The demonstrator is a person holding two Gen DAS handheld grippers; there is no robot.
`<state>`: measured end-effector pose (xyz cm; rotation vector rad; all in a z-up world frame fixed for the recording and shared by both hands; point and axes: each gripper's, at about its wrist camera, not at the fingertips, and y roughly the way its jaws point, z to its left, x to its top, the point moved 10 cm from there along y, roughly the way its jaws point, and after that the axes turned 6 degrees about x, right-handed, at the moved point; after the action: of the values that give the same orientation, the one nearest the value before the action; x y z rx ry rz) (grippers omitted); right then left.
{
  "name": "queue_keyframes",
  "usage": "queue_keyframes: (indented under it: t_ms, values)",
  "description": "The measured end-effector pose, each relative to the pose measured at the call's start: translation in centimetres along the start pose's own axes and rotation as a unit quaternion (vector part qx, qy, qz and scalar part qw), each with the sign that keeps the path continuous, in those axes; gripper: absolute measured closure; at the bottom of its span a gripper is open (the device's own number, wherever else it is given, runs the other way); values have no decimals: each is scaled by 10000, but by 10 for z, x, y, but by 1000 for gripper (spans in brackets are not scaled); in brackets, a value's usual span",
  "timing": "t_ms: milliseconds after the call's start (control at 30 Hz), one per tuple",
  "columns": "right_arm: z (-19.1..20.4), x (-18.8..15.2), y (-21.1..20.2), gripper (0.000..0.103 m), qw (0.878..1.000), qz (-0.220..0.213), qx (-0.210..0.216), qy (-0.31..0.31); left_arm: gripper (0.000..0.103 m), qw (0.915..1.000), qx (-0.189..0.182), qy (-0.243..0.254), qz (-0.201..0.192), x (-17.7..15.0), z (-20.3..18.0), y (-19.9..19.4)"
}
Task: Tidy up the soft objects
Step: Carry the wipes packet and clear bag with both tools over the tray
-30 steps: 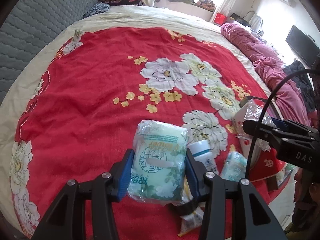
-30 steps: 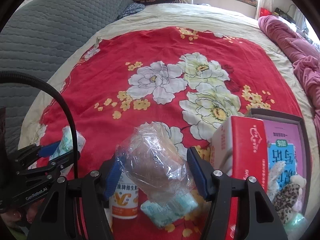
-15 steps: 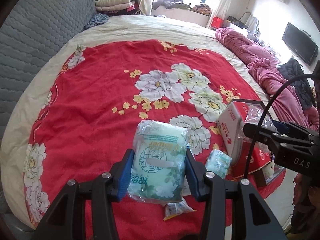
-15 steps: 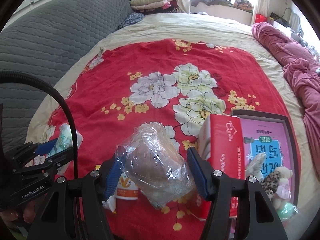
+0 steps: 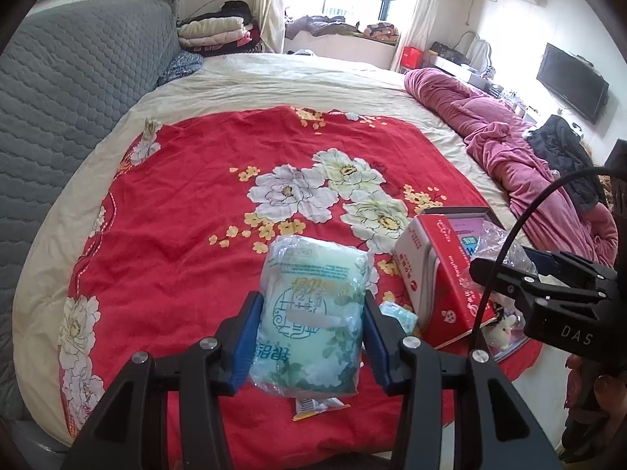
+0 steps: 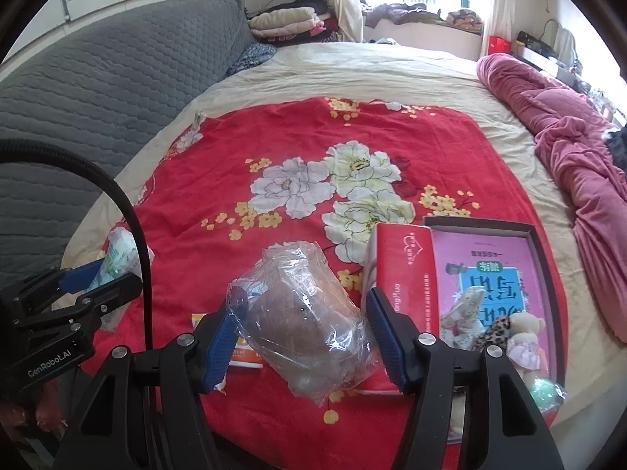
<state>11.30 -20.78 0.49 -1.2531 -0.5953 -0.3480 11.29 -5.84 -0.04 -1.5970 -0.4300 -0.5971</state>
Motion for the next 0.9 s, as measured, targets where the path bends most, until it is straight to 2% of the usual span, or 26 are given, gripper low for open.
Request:
queue_keyframes:
  t_ms: [467,900]
  values:
    - [-15,-5,-45,38,9995,-279,-56,106,54,9996,1,210,-196,8,-31,-27]
    - [-52,-8,-80,38,9979,-495,-239,336,54,9981,-58,535,-286,17,-73,-33]
